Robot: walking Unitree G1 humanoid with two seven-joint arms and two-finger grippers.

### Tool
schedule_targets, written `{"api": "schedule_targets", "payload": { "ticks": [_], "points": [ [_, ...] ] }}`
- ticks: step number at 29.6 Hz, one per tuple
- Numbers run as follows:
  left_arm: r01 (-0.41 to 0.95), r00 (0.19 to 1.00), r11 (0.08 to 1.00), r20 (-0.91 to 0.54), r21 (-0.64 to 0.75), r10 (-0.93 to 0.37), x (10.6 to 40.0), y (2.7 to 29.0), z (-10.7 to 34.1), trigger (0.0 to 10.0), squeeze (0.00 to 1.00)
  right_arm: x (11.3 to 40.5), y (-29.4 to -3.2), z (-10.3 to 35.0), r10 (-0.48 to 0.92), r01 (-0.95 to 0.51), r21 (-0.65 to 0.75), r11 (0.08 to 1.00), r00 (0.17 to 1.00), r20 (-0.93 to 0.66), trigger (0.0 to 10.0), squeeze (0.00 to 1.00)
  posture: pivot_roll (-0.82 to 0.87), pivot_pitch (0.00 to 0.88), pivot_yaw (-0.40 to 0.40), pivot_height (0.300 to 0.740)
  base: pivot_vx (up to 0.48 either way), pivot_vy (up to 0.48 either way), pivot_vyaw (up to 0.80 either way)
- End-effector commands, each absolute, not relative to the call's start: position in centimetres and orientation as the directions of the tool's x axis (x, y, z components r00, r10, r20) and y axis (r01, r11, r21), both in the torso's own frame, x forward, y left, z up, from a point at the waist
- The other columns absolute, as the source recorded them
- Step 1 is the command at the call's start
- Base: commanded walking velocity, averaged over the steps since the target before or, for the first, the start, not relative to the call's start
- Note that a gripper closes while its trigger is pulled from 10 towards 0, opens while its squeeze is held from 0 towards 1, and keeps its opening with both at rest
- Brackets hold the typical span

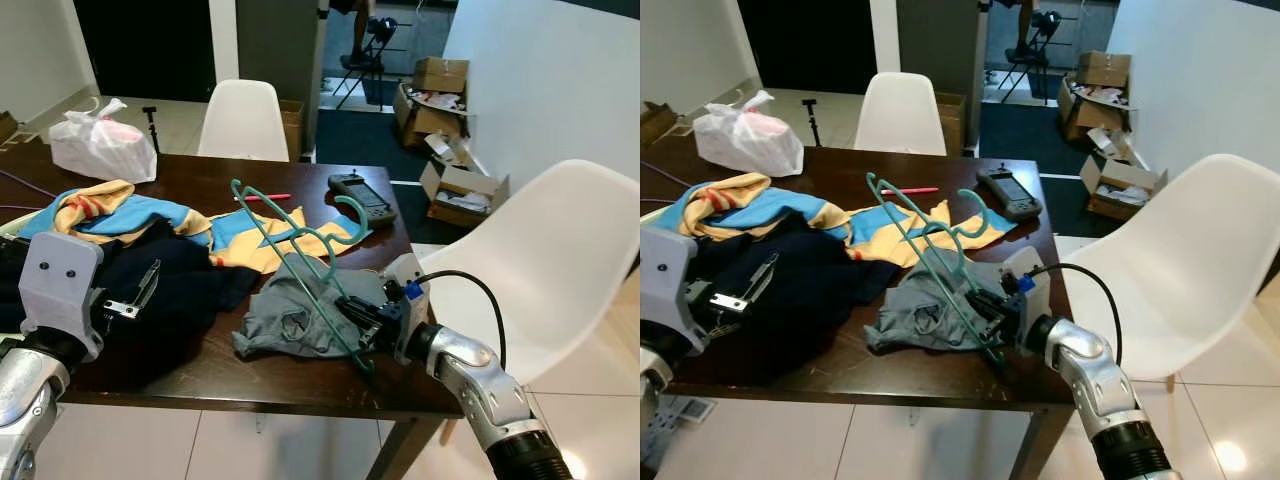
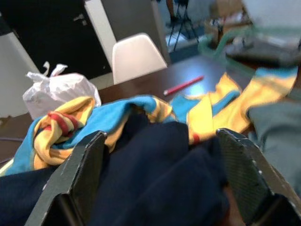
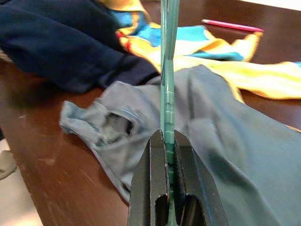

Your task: Hang hanger

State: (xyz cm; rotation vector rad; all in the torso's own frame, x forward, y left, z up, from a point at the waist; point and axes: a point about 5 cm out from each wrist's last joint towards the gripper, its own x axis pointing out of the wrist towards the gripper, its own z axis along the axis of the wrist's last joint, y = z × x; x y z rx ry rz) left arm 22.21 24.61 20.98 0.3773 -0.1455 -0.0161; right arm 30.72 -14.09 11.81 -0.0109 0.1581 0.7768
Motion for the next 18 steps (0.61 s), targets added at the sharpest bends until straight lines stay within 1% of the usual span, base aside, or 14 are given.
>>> {"api": "schedule_targets", "payload": {
  "ticks": [1, 2, 4, 5, 6, 7, 9, 10, 11, 13, 14, 15, 17, 18],
  "points": [
    [-0.103, 0.994, 0.873, 0.077, 0.477, 0.076, 21.6, 26.6, 20.4, 10.0, 0.0, 30.5, -14.5, 11.1, 0.685, -0.685, 0.062, 0.726, 0.711, -0.162, 10.0, 0.0, 0.18, 0.0, -0.086, 0.74, 0.0, 0.0, 0.0],
    [-0.103, 0.994, 0.873, 0.077, 0.477, 0.076, 21.6, 26.6, 20.4, 10.0, 0.0, 30.5, -14.5, 11.1, 0.685, -0.685, 0.062, 0.726, 0.711, -0.162, 10.0, 0.0, 0.18, 0.0, -0.086, 0.74, 0.0, 0.0, 0.0],
    [-0.251, 0.965, 0.828, 0.064, 0.502, 0.253, 20.7, 28.9, 20.1, 10.0, 0.0, 30.5, -14.5, 11.0, 0.687, -0.687, 0.063, 0.724, 0.709, -0.161, 10.0, 0.0, 0.19, 0.0, -0.092, 0.74, 0.0, 0.0, 0.0],
    [-0.251, 0.965, 0.828, 0.064, 0.502, 0.253, 20.7, 28.9, 20.1, 10.0, 0.0, 30.5, -14.5, 11.0, 0.687, -0.687, 0.063, 0.724, 0.709, -0.161, 10.0, 0.0, 0.19, 0.0, -0.092, 0.74, 0.0, 0.0, 0.0],
    [-0.31, 0.944, 0.803, 0.063, 0.509, 0.325, 20.2, 29.6, 19.9, 10.0, 0.0, 30.5, -14.4, 11.0, 0.688, -0.689, 0.061, 0.722, 0.707, -0.162, 10.0, 0.0, 0.19, 0.0, -0.092, 0.74, 0.0, 0.0, 0.0],
    [-0.346, 0.928, 0.784, 0.062, 0.516, 0.368, 19.8, 30.0, 19.7, 10.0, 0.0, 30.5, -14.4, 11.0, 0.689, -0.69, 0.06, 0.721, 0.706, -0.163, 10.0, 0.0, 0.19, 0.0, -0.092, 0.74, 0.0, 0.0, 0.0],
    [-0.371, 0.916, 0.775, 0.066, 0.511, 0.395, 19.5, 30.1, 19.5, 10.0, 0.0, 30.4, -14.4, 11.0, 0.692, -0.694, 0.058, 0.718, 0.702, -0.165, 10.0, 0.0, 0.19, 0.0, -0.092, 0.74, 0.0, 0.0, 0.0],
    [-0.412, 0.9, 0.776, 0.083, 0.478, 0.427, 19.3, 30.1, 19.3, 10.0, 0.0, 30.4, -14.3, 11.0, 0.696, -0.699, 0.048, 0.714, 0.7, -0.163, 10.0, 0.0, 0.19, 0.0, -0.1, 0.74, 0.0, 0.0, 0.8],
    [-0.412, 0.9, 0.776, 0.083, 0.478, 0.427, 19.3, 30.1, 19.3, 10.0, 0.0, 30.4, -14.3, 11.0, 0.696, -0.699, 0.048, 0.714, 0.7, -0.163, 10.0, 0.0, 0.19, 0.0, -0.1, 0.74, 0.0, 0.0, 0.8],
    [-0.469, 0.879, 0.797, 0.116, 0.38, 0.462, 19.1, 29.7, 19.2, 10.0, 0.0, 30.2, -14.3, 11.0, 0.707, -0.711, 0.035, 0.702, 0.689, -0.16, 10.0, 0.0, 0.19, 0.0, -0.104, 0.74, 0.0, 0.0, 0.79],
    [-0.471, 0.882, 0.817, 0.152, 0.333, 0.447, 19.1, 29.1, 19.4, 10.0, 0.0, 30.2, -14.3, 11.0, 0.709, -0.714, 0.035, 0.699, 0.687, -0.159, 10.0, 0.0, 0.19, 0.0, -0.104, 0.74, 0.0, 0.0, 0.79],
    [-0.471, 0.882, 0.817, 0.152, 0.333, 0.447, 19.1, 29.1, 19.4, 10.0, 0.0, 30.2, -14.3, 11.0, 0.709, -0.714, 0.035, 0.699, 0.687, -0.159, 10.0, 0.0, 0.19, 0.0, -0.104, 0.74, 0.0, 0.0, 0.79],
    [-0.443, 0.895, 0.838, 0.21, 0.319, 0.393, 19.4, 27.8, 19.7, 10.0, 0.0, 30.1, -14.3, 11.0, 0.712, -0.716, 0.044, 0.697, 0.684, -0.157, 10.0, 0.0, 0.19, 0.0, -0.104, 0.74, 0.0, 0.0, 0.79],
    [-0.443, 0.895, 0.838, 0.21, 0.319, 0.393, 19.4, 27.8, 19.7, 10.0, 0.0, 30.1, -14.3, 11.0, 0.712, -0.716, 0.044, 0.697, 0.684, -0.157, 10.0, 0.0, 0.19, 0.0, -0.104, 0.74, 0.0, 0.0, 0.79]
  ]
}}
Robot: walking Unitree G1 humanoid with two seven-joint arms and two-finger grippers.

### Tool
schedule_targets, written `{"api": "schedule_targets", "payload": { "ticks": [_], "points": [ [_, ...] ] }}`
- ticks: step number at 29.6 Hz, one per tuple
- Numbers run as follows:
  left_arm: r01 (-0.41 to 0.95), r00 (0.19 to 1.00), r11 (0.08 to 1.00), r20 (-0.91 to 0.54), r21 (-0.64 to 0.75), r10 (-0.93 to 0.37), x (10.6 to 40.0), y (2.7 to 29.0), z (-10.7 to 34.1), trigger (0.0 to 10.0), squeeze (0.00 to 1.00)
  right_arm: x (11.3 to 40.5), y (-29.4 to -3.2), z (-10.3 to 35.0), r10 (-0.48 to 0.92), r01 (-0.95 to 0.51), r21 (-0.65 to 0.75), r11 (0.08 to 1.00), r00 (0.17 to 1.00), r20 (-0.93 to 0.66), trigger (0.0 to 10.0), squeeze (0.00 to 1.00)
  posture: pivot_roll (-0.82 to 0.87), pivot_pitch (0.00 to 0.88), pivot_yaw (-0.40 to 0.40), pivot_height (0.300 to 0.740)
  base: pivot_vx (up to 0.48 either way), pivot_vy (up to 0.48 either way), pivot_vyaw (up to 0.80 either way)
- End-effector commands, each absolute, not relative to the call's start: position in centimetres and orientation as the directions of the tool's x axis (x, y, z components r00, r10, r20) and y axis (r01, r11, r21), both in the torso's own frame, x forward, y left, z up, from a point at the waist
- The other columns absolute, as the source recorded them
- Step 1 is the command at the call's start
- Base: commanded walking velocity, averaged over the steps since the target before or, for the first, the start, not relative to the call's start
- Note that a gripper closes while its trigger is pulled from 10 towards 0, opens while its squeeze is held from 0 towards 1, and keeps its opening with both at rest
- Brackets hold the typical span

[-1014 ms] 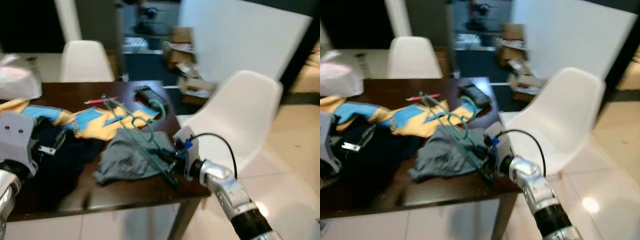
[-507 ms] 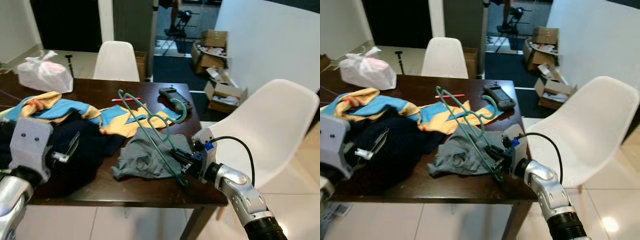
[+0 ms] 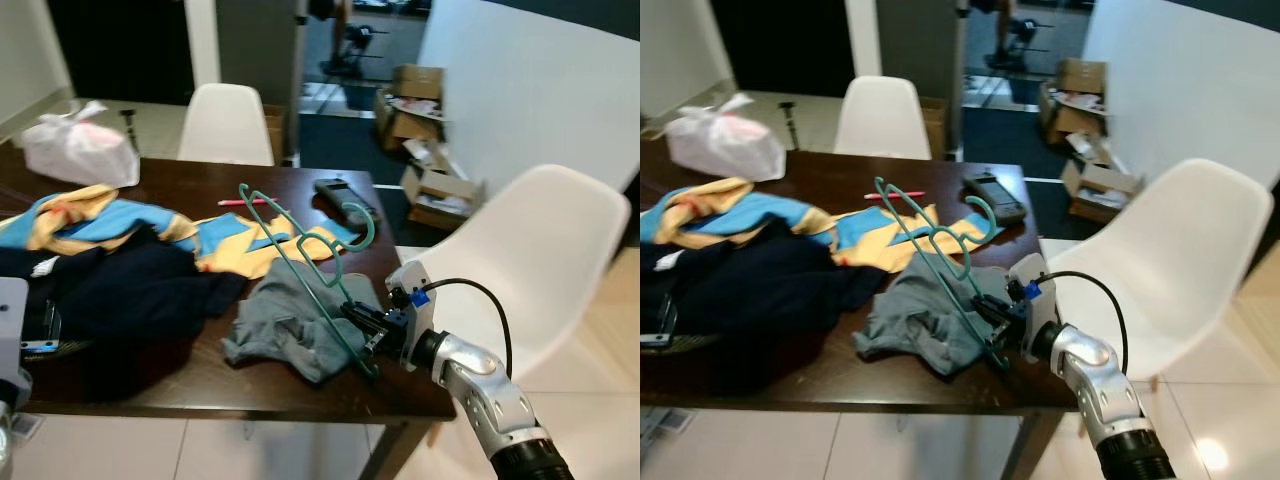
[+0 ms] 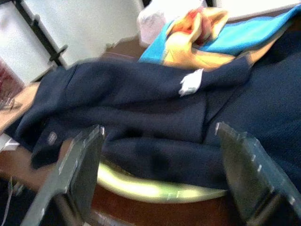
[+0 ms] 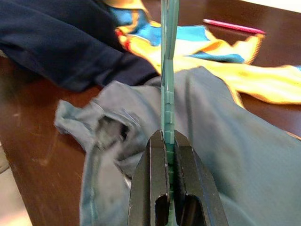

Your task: Hang hanger

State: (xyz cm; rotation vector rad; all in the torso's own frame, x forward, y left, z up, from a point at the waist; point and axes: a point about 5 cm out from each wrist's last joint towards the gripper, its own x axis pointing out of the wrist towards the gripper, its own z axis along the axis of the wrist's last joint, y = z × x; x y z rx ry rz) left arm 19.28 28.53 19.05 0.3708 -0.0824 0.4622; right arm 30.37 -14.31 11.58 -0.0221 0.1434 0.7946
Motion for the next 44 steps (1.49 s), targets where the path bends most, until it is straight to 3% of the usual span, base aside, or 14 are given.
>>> {"api": "schedule_targets", "payload": {
  "ticks": [1, 10, 17, 21, 24, 31, 33, 41, 44],
  "points": [
    [-0.443, 0.895, 0.838, 0.21, 0.319, 0.393, 19.4, 27.8, 19.7, 10.0, 0.0, 30.1, -14.3, 11.0, 0.712, -0.716, 0.044, 0.697, 0.684, -0.157, 10.0, 0.0, 0.19, 0.0, -0.104, 0.74, 0.0, 0.0, 0.79],
    [-0.506, 0.857, 0.831, 0.24, 0.232, 0.456, 19.0, 28.3, 19.5, 10.0, 0.0, 30.2, -14.4, 10.9, 0.707, -0.708, 0.06, 0.704, 0.691, -0.149, 10.0, 0.0, 0.19, 0.0, -0.104, 0.74, 0.0, 0.0, 0.79],
    [-0.593, 0.792, 0.791, 0.289, 0.151, 0.538, 19.0, 30.5, 20.8, 10.0, 0.0, 30.4, -14.4, 11.0, 0.699, -0.696, 0.075, 0.714, 0.702, -0.137, 10.0, 0.0, 0.2, 0.0, -0.108, 0.74, 0.0, 0.0, 0.0],
    [-0.595, 0.763, 0.803, 0.315, 0.002, 0.565, 19.9, 32.2, 21.5, 10.0, 0.0, 30.4, -14.4, 11.1, 0.695, -0.691, 0.079, 0.718, 0.707, -0.13, 10.0, 0.0, 0.18, 0.0, -0.105, 0.74, 0.0, 0.0, 0.0],
    [-0.428, 0.855, 0.903, 0.312, -0.031, 0.415, 22.9, 31.8, 21.5, 10.0, 0.0, 30.6, -14.8, 11.3, 0.674, -0.669, 0.08, 0.739, 0.73, -0.116, 10.0, 0.0, 0.17, 0.0, -0.107, 0.74, 0.0, 0.0, 0.0],
    [-0.335, 0.901, 0.942, 0.281, -0.031, 0.33, 25.5, 30.2, 20.7, 10.0, 0.0, 30.5, -15.1, 11.5, 0.666, -0.662, 0.073, 0.746, 0.738, -0.107, 10.0, 0.0, 0.15, 0.0, -0.099, 0.74, 0.0, 0.0, 0.0],
    [-0.264, 0.927, 0.963, 0.259, -0.059, 0.27, 27.4, 28.3, 20.1, 10.0, 0.0, 30.3, -15.1, 11.5, 0.66, -0.657, 0.063, 0.751, 0.744, -0.105, 10.0, 0.0, 0.14, 0.0, -0.092, 0.74, 0.0, 0.0, 0.0],
    [-0.271, 0.926, 0.957, 0.244, -0.107, 0.29, 28.2, 27.7, 19.9, 10.0, 0.0, 30.1, -15.3, 11.4, 0.654, -0.651, 0.063, 0.756, 0.749, -0.106, 10.0, 0.0, 0.12, 0.0, -0.086, 0.74, 0.0, 0.0, 0.0],
    [-0.3, 0.919, 0.934, 0.204, -0.192, 0.337, 28.9, 28.0, 19.4, 10.0, 0.0, 30.1, -15.4, 11.4, 0.65, -0.647, 0.063, 0.76, 0.753, -0.106, 10.0, 0.0, 0.12, 0.0, -0.085, 0.74, 0.0, 0.0, 0.0]
  ]
}}
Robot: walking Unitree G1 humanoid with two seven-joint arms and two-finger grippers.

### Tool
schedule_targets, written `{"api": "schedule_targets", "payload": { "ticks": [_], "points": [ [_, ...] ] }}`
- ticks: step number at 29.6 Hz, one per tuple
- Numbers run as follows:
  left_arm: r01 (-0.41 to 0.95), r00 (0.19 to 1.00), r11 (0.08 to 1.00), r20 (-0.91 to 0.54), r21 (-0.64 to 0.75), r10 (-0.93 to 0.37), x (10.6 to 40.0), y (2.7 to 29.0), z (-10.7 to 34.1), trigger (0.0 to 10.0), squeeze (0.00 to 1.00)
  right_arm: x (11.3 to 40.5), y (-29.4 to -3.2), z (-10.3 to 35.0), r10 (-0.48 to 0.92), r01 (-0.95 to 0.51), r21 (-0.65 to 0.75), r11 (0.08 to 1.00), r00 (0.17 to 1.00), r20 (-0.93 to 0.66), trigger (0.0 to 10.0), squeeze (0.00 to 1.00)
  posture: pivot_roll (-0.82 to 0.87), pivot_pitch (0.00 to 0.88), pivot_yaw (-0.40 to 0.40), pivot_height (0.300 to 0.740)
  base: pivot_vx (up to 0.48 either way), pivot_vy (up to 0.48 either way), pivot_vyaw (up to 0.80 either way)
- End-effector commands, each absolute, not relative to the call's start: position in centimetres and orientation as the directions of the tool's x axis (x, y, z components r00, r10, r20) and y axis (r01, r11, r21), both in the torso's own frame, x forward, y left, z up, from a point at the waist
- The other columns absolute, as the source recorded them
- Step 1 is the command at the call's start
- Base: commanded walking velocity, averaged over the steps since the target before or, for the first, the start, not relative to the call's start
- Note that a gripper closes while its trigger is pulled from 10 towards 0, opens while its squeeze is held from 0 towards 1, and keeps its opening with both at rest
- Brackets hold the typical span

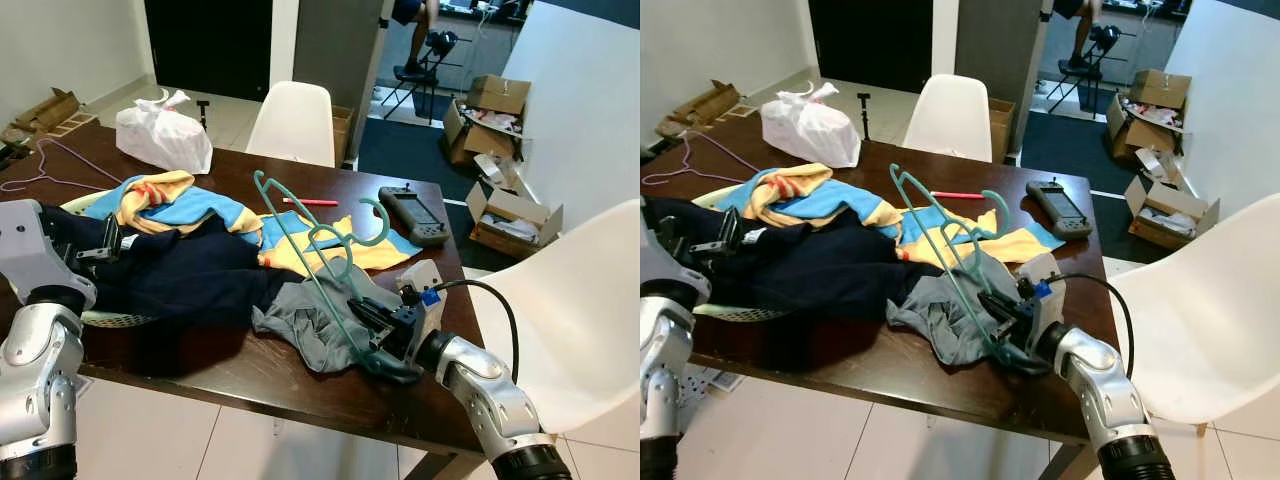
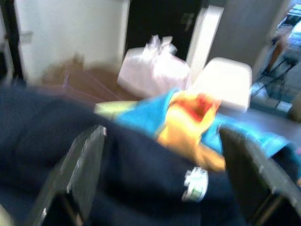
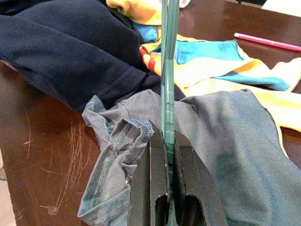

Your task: Hang hanger

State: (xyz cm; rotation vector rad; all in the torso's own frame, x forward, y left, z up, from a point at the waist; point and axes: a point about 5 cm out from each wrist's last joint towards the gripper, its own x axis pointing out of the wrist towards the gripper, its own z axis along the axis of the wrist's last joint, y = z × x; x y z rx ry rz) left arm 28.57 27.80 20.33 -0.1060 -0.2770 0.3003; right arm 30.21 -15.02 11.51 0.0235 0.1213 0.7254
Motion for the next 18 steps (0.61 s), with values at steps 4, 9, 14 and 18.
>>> {"api": "schedule_targets", "payload": {
  "ticks": [4, 9, 14, 18],
  "points": [
    [-0.365, 0.903, 0.901, 0.145, -0.234, 0.404, 29.4, 28.9, 18.7, 10.0, 0.0, 30.0, -15.5, 11.4, 0.648, -0.645, 0.061, 0.762, 0.754, -0.107, 10.0, 0.0, 0.12, 0.0, -0.085, 0.74, 0.0, 0.0, 0.0],
    [-0.414, 0.884, 0.864, 0.101, -0.288, 0.457, 29.6, 29.9, 18.2, 10.0, 0.0, 29.9, -15.4, 11.4, 0.646, -0.643, 0.062, 0.763, 0.756, -0.106, 10.0, 0.0, 0.11, 0.0, -0.083, 0.74, 0.0, 0.0, 0.0],
    [-0.4, 0.892, 0.852, 0.07, -0.338, 0.447, 30.1, 30.0, 17.9, 10.0, 0.0, 30.0, -15.4, 11.4, 0.644, -0.641, 0.061, 0.765, 0.758, -0.107, 10.0, 0.0, 0.11, 0.0, -0.081, 0.74, 0.0, 0.0, 0.0],
    [-0.391, 0.895, 0.842, 0.059, -0.372, 0.442, 30.4, 30.0, 17.9, 10.0, 0.0, 30.0, -15.4, 11.4, 0.642, -0.64, 0.06, 0.766, 0.759, -0.106, 10.0, 0.0, 0.11, 0.0, -0.081, 0.74, 0.0, 0.0, 0.0]
  ]
}}
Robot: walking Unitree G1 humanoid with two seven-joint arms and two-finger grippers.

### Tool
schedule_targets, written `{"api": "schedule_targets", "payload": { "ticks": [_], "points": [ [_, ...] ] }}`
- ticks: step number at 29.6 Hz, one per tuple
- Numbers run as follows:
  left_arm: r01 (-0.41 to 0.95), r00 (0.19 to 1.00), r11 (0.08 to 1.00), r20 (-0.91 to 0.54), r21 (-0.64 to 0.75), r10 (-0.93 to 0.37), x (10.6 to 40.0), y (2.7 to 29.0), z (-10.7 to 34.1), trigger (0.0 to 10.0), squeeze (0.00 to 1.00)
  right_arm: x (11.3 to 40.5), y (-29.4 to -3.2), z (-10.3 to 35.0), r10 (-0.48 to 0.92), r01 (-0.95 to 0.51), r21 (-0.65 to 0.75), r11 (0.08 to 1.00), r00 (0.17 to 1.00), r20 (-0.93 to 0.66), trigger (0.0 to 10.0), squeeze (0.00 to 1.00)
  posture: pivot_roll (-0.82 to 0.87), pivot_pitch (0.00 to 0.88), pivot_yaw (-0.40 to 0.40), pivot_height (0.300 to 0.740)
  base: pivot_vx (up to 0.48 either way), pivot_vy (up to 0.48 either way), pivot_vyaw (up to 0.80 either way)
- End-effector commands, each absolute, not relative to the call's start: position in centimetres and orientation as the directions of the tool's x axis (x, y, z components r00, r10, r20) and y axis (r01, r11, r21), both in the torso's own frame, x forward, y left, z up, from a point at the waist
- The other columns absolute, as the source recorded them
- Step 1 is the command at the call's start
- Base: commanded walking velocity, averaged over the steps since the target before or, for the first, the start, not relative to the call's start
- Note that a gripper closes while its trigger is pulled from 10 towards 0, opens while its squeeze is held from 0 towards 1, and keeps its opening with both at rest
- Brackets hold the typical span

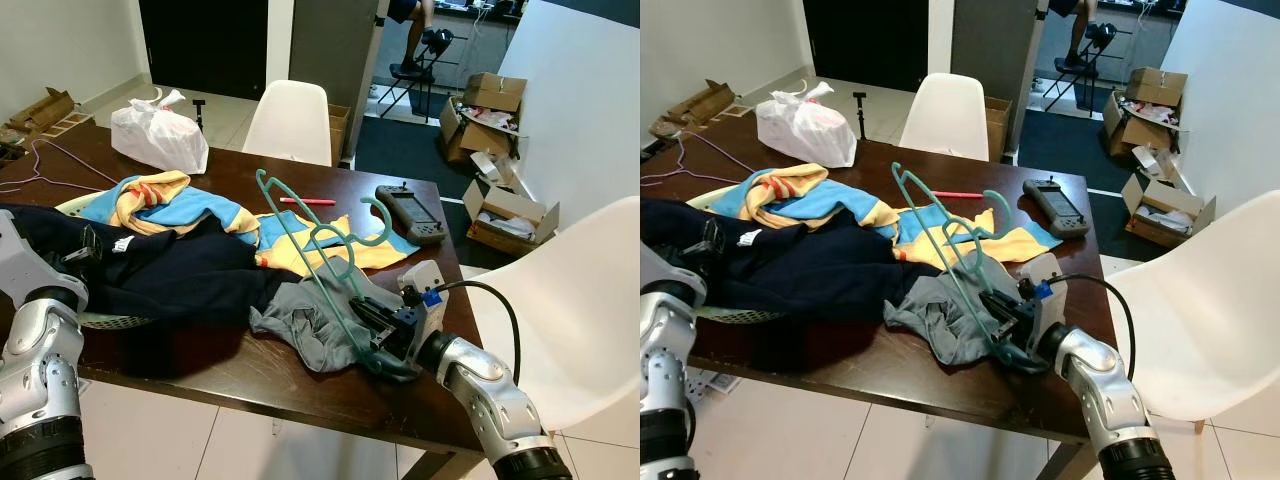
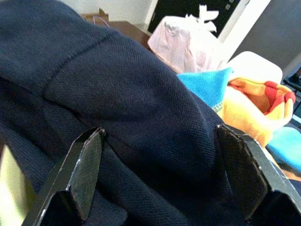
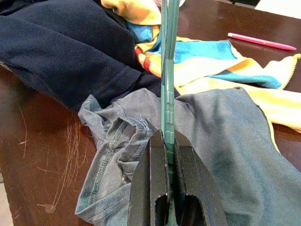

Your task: Hang hanger

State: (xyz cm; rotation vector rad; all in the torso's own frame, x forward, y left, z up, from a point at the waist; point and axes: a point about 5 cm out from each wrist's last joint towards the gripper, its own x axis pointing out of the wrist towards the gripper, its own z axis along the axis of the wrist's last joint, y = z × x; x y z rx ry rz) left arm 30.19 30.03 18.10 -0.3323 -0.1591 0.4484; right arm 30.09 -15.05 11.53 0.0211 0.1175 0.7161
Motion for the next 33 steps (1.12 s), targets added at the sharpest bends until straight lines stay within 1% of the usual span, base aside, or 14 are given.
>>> {"api": "schedule_targets", "payload": {
  "ticks": [1, 2, 4, 5, 13, 20, 22, 24, 25, 26, 27, 28, 30, 33],
  "points": [
    [-0.385, 0.897, 0.838, 0.057, -0.387, 0.439, 30.6, 30.0, 18.0, 9.8, 0.0, 29.9, -15.4, 11.5, 0.64, -0.638, 0.06, 0.768, 0.761, -0.105, 10.0, 0.0, 0.11, 0.0, -0.081, 0.74, 0.0, 0.0, 0.0],
    [-0.383, 0.897, 0.834, 0.056, -0.397, 0.438, 30.7, 30.1, 18.1, 3.1, 0.0, 29.9, -15.4, 11.5, 0.639, -0.637, 0.059, 0.769, 0.762, -0.105, 10.0, 0.0, 0.11, 0.0, -0.081, 0.74, 0.0, 0.0, 0.0],
    [-0.384, 0.897, 0.829, 0.049, -0.407, 0.44, 30.9, 30.2, 18.2, 3.1, 0.0, 29.9, -15.5, 11.5, 0.638, -0.635, 0.058, 0.77, 0.763, -0.104, 10.0, 0.0, 0.1, 0.0, -0.079, 0.74, 0.0, 0.0, 0.0],
    [-0.385, 0.897, 0.824, 0.042, -0.416, 0.44, 30.9, 30.4, 18.2, 0.0, 0.0, 29.9, -15.5, 11.5, 0.636, -0.634, 0.058, 0.771, 0.764, -0.104, 10.0, 0.0, 0.1, 0.0, -0.079, 0.74, 0.0, 0.0, 0.0],
    [-0.363, 0.912, 0.818, 0.011, -0.447, 0.411, 31.3, 30.4, 17.9, 0.0, 0.0, 29.6, -15.4, 11.5, 0.658, -0.658, 0.044, 0.752, 0.745, -0.106, 10.0, 0.0, 0.1, 0.0, -0.083, 0.74, 0.0, 0.0, 0.0],
    [-0.319, 0.925, 0.841, 0.049, -0.436, 0.376, 31.7, 29.7, 18.6, 0.0, 0.0, 29.5, -15.2, 11.5, 0.676, -0.673, 0.065, 0.737, 0.731, -0.097, 10.0, 0.0, 0.1, 0.0, -0.089, 0.74, 0.0, 0.0, 0.8],
    [-0.152, 0.949, 0.906, 0.197, -0.395, 0.245, 32.0, 27.6, 21.6, 0.0, 0.0, 29.7, -15.4, 11.6, 0.66, -0.654, 0.097, 0.751, 0.747, -0.077, 10.0, 0.0, 0.1, 0.0, -0.09, 0.74, 0.0, 0.0, 0.0],
    [-0.152, 0.949, 0.906, 0.197, -0.395, 0.245, 32.0, 27.6, 21.6, 0.0, 0.0, 29.7, -15.4, 11.6, 0.66, -0.654, 0.097, 0.751, 0.747, -0.077, 10.0, 0.0, 0.1, 0.0, -0.09, 0.74, 0.0, 0.0, 0.0],
    [-0.021, 0.95, 0.935, 0.285, -0.354, 0.13, 32.1, 25.7, 23.6, 0.0, 0.0, 29.8, -15.5, 11.7, 0.657, -0.649, 0.112, 0.753, 0.751, -0.068, 10.0, 0.0, 0.1, 0.0, -0.089, 0.74, 0.0, 0.0, 0.0],
    [-0.021, 0.95, 0.935, 0.285, -0.354, 0.13, 32.1, 25.7, 23.6, 0.0, 0.0, 29.8, -15.5, 11.7, 0.657, -0.649, 0.112, 0.753, 0.751, -0.068, 10.0, 0.0, 0.1, 0.0, -0.089, 0.74, 0.0, 0.0, 0.0],
    [0.212, 0.91, 0.94, 0.405, -0.268, -0.09, 31.5, 22.0, 26.5, 0.0, 0.0, 29.9, -15.5, 11.7, 0.652, -0.641, 0.136, 0.755, 0.756, -0.057, 10.0, 0.0, 0.11, 0.0, -0.084, 0.74, 0.0, 0.0, 0.0],
    [0.212, 0.91, 0.94, 0.405, -0.268, -0.09, 31.5, 22.0, 26.5, 0.0, 0.0, 29.9, -15.5, 11.7, 0.652, -0.641, 0.136, 0.755, 0.756, -0.057, 10.0, 0.0, 0.11, 0.0, -0.084, 0.74, 0.0, 0.0, 0.0],
    [0.333, 0.863, 0.92, 0.461, -0.208, -0.208, 31.0, 19.9, 28.2, 0.0, 0.0, 30.0, -15.6, 11.7, 0.645, -0.632, 0.155, 0.759, 0.763, -0.046, 10.0, 0.0, 0.11, 0.0, -0.081, 0.74, 0.0, 0.0, 0.0],
    [0.415, 0.814, 0.892, 0.509, -0.176, -0.278, 30.4, 18.5, 29.6, 0.0, 0.0, 30.1, -15.7, 11.8, 0.632, -0.618, 0.173, 0.767, 0.774, -0.041, 10.0, 0.0, 0.11, 0.0, -0.078, 0.74, 0.0, 0.0, 0.0]
  ]
}}
